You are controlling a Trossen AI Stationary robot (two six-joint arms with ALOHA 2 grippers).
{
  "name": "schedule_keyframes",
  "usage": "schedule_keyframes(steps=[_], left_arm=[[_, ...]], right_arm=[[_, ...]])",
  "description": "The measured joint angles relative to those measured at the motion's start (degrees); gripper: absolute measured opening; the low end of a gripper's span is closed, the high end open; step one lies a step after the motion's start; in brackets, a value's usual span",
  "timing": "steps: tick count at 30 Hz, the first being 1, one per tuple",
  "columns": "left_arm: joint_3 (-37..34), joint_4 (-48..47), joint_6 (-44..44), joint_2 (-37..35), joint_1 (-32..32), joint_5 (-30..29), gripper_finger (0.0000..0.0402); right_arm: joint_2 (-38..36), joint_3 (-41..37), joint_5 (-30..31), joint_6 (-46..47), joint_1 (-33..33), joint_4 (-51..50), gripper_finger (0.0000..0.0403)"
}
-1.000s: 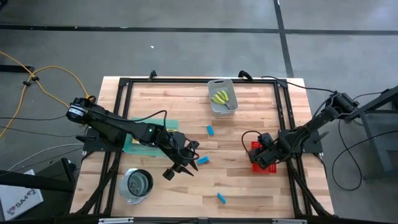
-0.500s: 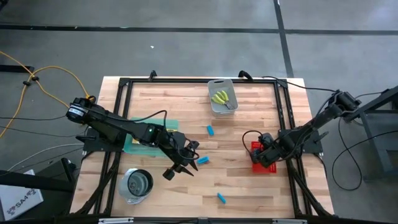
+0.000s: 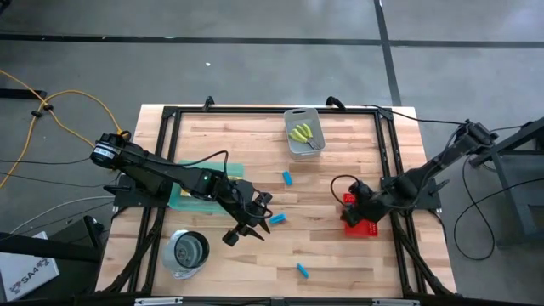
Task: Pick & Place School Supplies
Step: Put the blue eraser into the red bin
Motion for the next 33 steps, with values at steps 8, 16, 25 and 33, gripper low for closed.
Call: schedule_keyframes(steps=[8,16,25,33], left_arm=[[0.0,0.03,-2.16,0.0,0.0,0.0,0.0115],[0.0,0.05,-4.52,0.0,-0.17,0.0,0.0115],[0.0,0.05,-4.52,0.0,-1.49,-0.02,0.0115],[0.0,0.05,-5.25,0.0,-2.95,-0.09,0.0115]], right_arm=[[0.87,0.04,6.8,-18.79,0.0,25.46,0.0141],[9.53,0.07,3.69,-26.71,0.0,38.76,0.0109],[21.42,8.21,2.04,-33.98,1.26,44.62,0.0098],[28.66,19.45,6.64,-40.4,4.03,33.68,0.0098]])
